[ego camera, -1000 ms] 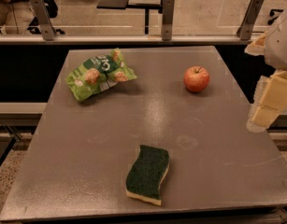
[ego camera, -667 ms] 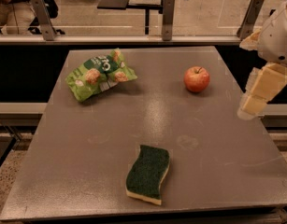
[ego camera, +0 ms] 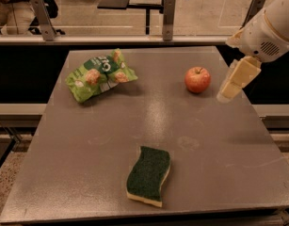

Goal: Move apple near sponge

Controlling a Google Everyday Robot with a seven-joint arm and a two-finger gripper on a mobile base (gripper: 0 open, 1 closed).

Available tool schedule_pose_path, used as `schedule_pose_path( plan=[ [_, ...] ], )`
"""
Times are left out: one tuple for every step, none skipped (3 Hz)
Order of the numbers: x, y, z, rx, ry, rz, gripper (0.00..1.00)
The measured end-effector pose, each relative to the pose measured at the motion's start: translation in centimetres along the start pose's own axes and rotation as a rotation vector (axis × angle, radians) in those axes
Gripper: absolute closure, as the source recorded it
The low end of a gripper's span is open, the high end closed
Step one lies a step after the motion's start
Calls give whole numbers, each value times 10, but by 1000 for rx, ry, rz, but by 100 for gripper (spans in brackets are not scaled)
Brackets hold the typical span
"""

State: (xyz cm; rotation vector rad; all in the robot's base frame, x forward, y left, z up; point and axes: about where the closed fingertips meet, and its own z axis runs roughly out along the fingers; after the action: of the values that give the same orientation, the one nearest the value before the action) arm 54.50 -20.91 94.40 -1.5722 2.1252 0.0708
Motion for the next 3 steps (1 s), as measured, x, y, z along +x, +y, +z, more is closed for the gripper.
schedule_pose_path(
  plan=[
    [2, -29, 28, 1, -48, 50, 0],
    [8, -51, 53, -13, -76, 101, 0],
    [12, -62, 76, -40, -92, 138, 0]
  ],
)
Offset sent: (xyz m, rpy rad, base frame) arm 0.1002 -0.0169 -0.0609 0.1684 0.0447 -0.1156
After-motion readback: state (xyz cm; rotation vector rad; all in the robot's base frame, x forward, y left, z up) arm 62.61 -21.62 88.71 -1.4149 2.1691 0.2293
